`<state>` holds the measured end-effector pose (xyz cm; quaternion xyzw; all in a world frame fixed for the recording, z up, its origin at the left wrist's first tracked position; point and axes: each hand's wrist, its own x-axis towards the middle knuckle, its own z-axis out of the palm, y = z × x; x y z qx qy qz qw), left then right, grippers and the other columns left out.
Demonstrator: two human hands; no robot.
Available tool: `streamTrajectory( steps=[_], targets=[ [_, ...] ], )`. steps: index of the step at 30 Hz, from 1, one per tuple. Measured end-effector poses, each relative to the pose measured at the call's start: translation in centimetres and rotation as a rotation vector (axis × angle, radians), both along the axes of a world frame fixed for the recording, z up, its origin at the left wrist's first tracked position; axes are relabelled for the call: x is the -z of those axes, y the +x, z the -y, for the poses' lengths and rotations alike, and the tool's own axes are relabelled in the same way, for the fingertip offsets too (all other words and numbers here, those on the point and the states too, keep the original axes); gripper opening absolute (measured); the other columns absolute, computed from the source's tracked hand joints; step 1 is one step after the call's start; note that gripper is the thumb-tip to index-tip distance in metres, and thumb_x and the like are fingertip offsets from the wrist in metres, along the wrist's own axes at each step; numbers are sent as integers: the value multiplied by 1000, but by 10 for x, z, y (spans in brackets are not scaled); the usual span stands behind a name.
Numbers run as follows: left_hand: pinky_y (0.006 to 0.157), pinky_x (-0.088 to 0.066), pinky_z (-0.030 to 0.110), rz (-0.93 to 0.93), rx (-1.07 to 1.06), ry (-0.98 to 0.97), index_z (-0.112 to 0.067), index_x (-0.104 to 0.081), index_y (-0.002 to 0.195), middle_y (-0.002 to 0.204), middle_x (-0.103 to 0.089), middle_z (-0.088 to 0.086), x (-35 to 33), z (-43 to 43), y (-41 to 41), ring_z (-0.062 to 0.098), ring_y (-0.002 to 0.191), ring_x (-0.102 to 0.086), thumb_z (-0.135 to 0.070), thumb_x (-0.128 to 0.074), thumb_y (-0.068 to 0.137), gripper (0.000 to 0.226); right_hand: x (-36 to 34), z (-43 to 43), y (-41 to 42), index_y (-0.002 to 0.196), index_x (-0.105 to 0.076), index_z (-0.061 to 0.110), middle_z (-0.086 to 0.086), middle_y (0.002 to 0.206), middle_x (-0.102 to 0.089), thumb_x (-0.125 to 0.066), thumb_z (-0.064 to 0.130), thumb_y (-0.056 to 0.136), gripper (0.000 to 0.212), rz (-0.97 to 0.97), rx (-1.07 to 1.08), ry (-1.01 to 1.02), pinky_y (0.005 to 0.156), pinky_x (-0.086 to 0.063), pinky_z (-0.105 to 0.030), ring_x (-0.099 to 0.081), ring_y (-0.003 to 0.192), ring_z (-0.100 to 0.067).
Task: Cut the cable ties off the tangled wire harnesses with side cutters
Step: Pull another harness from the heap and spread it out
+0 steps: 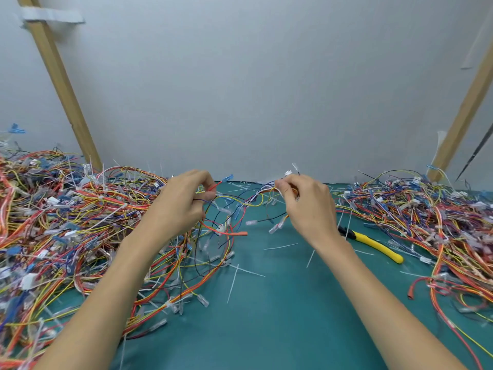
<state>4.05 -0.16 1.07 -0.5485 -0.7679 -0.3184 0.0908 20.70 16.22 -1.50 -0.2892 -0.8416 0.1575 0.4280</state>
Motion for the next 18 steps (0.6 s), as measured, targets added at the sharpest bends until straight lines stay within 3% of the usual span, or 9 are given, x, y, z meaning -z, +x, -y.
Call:
streamTrajectory(
  steps=[2,4,7,10,12,14,18],
  targets=[
    [57,-34,17,9,17,31,-11,-59,89,62,-48,-14,1,-1,1,3,58,-50,-6,-60,92,6,4,6,-4,91,-72,22,0,82,-64,-57,36,95,21,9,-48,45,62,-32,-31,-56,79,-22],
    [54,-28,22,19,-1,23,-11,-59,92,63,-51,-12,5,-2,0,-1,54,-45,-9,-58,94,2,7,12,-8,90,-71,23,4,81,-64,-60,36,93,17,37,-137,45,63,-35,-31,-57,79,-19],
    [62,-19,32,-13,-63,-10,-9,-57,97,81,-61,3,7,-3,-4,17,62,-41,-12,-56,96,4,8,12,-8,89,-70,24,9,76,-61,-62,36,92,15,81,-245,16,68,-44,-33,-54,74,-14],
    [66,-30,35,-44,-45,-49,-11,-58,96,85,-65,4,8,-4,-4,22,72,-46,-11,-58,94,2,5,9,-5,85,-72,24,15,68,-59,-66,34,90,13,34,-298,-34,64,-41,-27,-50,64,-5],
    [67,-44,27,-12,44,-52,-17,-58,87,78,-67,-4,8,-3,-1,7,72,-57,-2,-57,90,15,4,11,-5,84,-73,26,17,68,-60,-67,35,88,12,15,-312,-45,64,-41,-25,-52,65,-2],
    [61,-38,8,23,102,-52,-20,-56,82,67,-58,-17,8,-3,1,-11,65,-54,3,-58,88,25,5,16,-7,85,-72,29,17,71,-62,-67,41,86,14,31,-317,-50,66,-44,-29,-53,67,-1],
    [57,-35,10,5,84,-72,-13,-60,84,62,-52,-16,9,-5,1,-7,62,-49,5,-56,88,18,11,22,-11,97,-70,36,19,60,-52,-63,60,80,31,154,-271,-33,63,-41,-29,-46,64,-6]
  ],
)
